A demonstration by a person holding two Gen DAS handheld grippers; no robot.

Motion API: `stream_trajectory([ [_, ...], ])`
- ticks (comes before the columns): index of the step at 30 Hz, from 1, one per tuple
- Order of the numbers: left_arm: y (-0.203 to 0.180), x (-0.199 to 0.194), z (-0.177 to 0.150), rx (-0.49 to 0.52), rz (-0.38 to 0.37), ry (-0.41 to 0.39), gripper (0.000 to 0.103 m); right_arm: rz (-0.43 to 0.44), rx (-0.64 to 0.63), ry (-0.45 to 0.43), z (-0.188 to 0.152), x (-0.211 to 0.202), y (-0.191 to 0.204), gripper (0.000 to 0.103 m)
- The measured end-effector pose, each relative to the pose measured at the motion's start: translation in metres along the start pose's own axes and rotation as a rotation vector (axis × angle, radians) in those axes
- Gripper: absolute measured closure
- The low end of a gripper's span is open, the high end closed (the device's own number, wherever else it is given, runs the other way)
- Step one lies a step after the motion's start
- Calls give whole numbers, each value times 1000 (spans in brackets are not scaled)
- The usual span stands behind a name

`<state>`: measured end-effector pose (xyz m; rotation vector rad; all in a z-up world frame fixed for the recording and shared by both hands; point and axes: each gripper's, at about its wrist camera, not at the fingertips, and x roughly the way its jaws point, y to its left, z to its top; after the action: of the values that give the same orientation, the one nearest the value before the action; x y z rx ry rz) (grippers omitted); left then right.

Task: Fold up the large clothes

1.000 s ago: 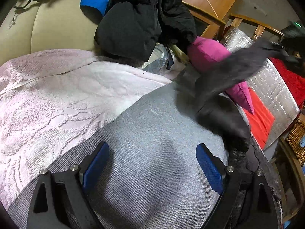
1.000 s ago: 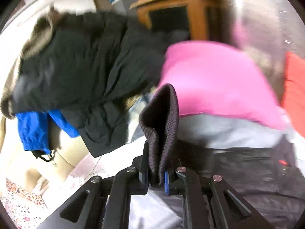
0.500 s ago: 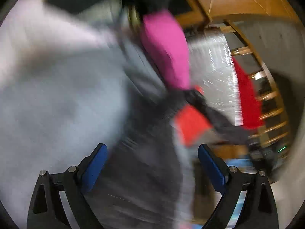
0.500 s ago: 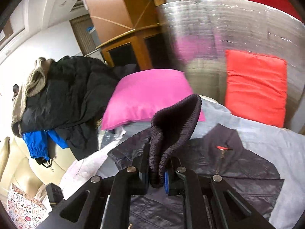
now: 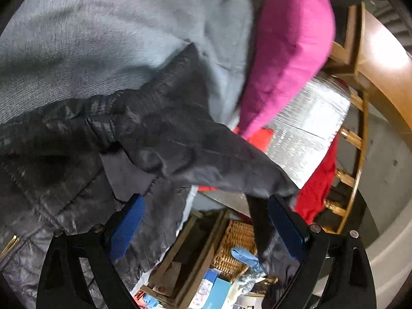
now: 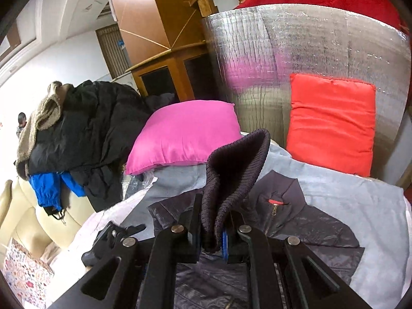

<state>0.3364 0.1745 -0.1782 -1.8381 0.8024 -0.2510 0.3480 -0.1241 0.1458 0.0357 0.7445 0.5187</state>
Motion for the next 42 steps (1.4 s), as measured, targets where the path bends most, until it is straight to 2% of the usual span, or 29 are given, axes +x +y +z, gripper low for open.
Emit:
stream_trajectory([
  [4,2,15,8,-1,-2,7,11,-4,-11,4,-1,2,-3,91],
  [5,0,16,11,26,-1,-1,35,-5,-15,5,-1,2,-4,91],
  [6,-5,18,13,76,28,3,68,-9,-27,7,-1,2,-4,91],
  [8,-18,16,14,174,97,-15,89,-28,-56,7,-1,-1,-4,91],
  [9,-24,14,13,224,106,-22,93,-39,-68,-2,0,-5,-6,91],
  [12,-34,14,4,357,145,-24,93,-61,-93,-54,-6,-24,-17,91],
  [14,-27,22,0,424,213,-14,93,-72,-74,-60,-25,-28,-37,91],
  [17,-7,42,3,429,327,40,93,-142,20,23,-75,-5,-92,91],
  [20,4,56,-3,457,430,74,91,-237,149,165,-137,35,-157,91],
  [23,4,59,-9,492,480,86,62,-280,233,237,-179,58,-195,91],
  [24,3,57,-11,509,481,87,60,-282,251,241,-186,61,-202,91],
  [28,-15,40,-15,615,516,41,57,-257,256,212,-184,59,-202,91],
  [32,-43,13,-17,691,492,-86,57,-214,244,171,-179,46,-193,91],
  [36,-69,19,-27,804,509,-143,57,-223,261,229,-196,56,-197,91],
  [40,-74,54,-47,984,603,-179,56,-233,287,251,-213,63,-205,91],
  [42,-70,69,-48,1075,684,-186,56,-234,285,244,-213,64,-208,91],
])
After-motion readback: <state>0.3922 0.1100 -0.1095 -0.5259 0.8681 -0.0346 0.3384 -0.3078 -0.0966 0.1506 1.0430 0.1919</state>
